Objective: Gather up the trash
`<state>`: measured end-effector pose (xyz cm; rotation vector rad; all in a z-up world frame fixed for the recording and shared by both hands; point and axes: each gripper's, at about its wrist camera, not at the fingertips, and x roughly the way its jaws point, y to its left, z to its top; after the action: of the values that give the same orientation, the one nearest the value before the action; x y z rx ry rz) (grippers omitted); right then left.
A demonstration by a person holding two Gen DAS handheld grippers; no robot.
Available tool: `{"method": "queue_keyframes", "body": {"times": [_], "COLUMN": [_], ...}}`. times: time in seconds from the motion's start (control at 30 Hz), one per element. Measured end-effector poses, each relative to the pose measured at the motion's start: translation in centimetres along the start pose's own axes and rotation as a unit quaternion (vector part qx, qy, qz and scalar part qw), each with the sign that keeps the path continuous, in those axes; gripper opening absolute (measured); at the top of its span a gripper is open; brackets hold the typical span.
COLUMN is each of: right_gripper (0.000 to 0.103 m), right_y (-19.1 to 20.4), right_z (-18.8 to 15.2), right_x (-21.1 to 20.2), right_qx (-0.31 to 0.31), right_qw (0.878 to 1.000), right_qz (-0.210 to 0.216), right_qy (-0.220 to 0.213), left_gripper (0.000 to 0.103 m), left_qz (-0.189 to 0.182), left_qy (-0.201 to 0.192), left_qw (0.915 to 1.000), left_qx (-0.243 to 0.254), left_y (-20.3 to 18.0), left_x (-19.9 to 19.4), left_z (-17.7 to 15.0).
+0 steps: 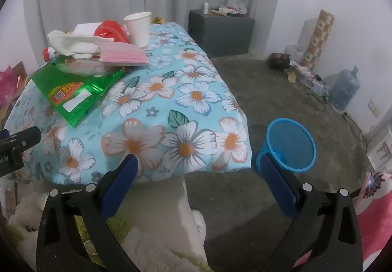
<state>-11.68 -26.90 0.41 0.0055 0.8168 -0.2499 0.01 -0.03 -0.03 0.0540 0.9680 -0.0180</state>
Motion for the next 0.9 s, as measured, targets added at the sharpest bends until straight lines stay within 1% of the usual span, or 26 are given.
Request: {"method": "queue_keyframes", "body": {"times": [0.33, 0.37, 0.9], "right_gripper": [0.095, 0.095, 0.095], "right_y": [-0.09, -0.12, -0.42], "right_z": [-0.03, -0.04, -0.15], "right_x": [0.01, 0.04, -0.03], "right_qx": [0.001, 0.001, 0.005], "right_qw": [1.000, 1.000, 1.000], "right_qz": [-0.001, 0.000, 0.001], "right_qy": [0.002, 0.002, 0.004], "left_gripper": [0.098, 0.098, 0.098], "left_qz": [0.000, 0.001, 0.003], "left_qy": [0.000, 0.002, 0.003], "left_qw": [1.0000, 1.0000, 1.0000], "left_qx": [-0.001, 0.002, 0.002], "left_y": [0.42, -0.03, -0.12], "left_x": [0.12, 0.03, 0.20], "left_z": [-0.12, 0.00, -0.18]}}
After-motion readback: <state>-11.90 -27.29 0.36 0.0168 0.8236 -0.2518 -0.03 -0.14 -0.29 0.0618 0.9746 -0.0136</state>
